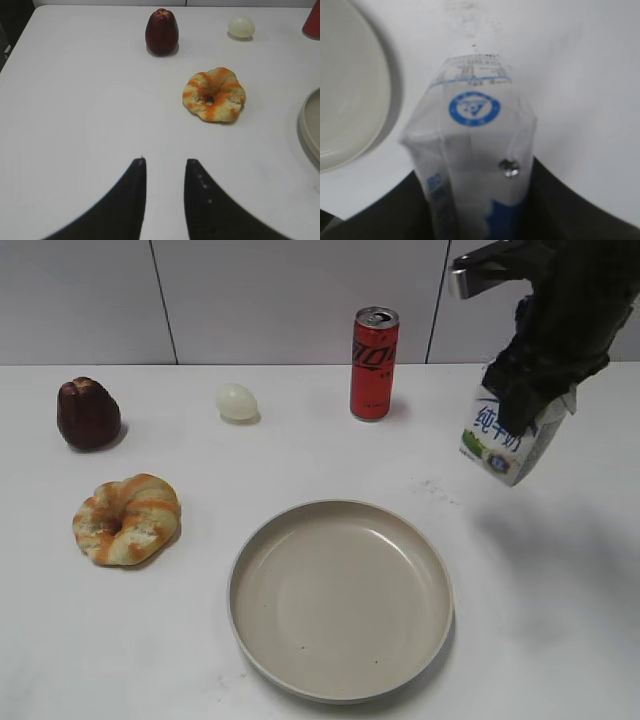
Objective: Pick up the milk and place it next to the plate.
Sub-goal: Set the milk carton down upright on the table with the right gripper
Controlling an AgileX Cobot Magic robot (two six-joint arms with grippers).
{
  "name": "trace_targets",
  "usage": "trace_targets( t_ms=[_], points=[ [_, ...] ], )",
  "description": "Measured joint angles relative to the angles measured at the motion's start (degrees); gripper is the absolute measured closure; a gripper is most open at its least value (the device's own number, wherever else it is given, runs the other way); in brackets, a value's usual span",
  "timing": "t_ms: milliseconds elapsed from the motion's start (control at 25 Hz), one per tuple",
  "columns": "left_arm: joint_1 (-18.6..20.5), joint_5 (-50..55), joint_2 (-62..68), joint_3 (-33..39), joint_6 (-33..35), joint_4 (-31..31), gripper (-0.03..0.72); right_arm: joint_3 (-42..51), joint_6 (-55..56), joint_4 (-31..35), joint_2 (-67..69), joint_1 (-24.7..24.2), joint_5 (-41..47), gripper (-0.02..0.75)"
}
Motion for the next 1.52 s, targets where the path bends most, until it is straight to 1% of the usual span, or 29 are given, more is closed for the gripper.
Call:
trace_targets(
  t_ms=[120,320,440,680,760,880,1080,1200,1360,1520],
  points=[
    [0.0,0.0,0.0,0.0,0.0,0.0,0.479,7.1,0.0,0.6,-3.8,0.8,-2.2,0.454],
    [0.0,0.0,0.0,0.0,0.0,0.0,0.479,21.5,-1.3,-0.4,-10.5,0.8,-9.3,0.455],
    [0.0,0.0,0.0,0.0,0.0,0.0,0.479,26.2,-3.2,-0.4,-11.8,1.1,-11.2,0.455],
    [0.0,0.0,0.0,0.0,0.0,0.0,0.479,27.8,-6.5,0.3,-11.8,1.3,-16.0,0.455],
    [0.0,0.0,0.0,0.0,0.0,0.0,0.479,27.8,-8.0,1.9,-11.8,1.3,-16.9,0.456],
    [0.0,0.0,0.0,0.0,0.0,0.0,0.479,27.8,-10.4,3.8,-11.8,1.3,-17.2,0.456],
    [0.0,0.0,0.0,0.0,0.0,0.0,0.479,28.0,-16.3,4.4,-11.8,1.3,-16.9,0.456],
    [0.0,0.0,0.0,0.0,0.0,0.0,0.479,28.5,-21.0,4.4,-11.8,2.6,-16.9,0.456],
    [0.0,0.0,0.0,0.0,0.0,0.0,0.479,28.6,-23.1,2.4,-11.8,7.0,-18.6,0.456],
    [0.0,0.0,0.0,0.0,0.0,0.0,0.479,28.7,-16.1,-4.1,-11.8,8.0,-19.7,0.456]
  ],
)
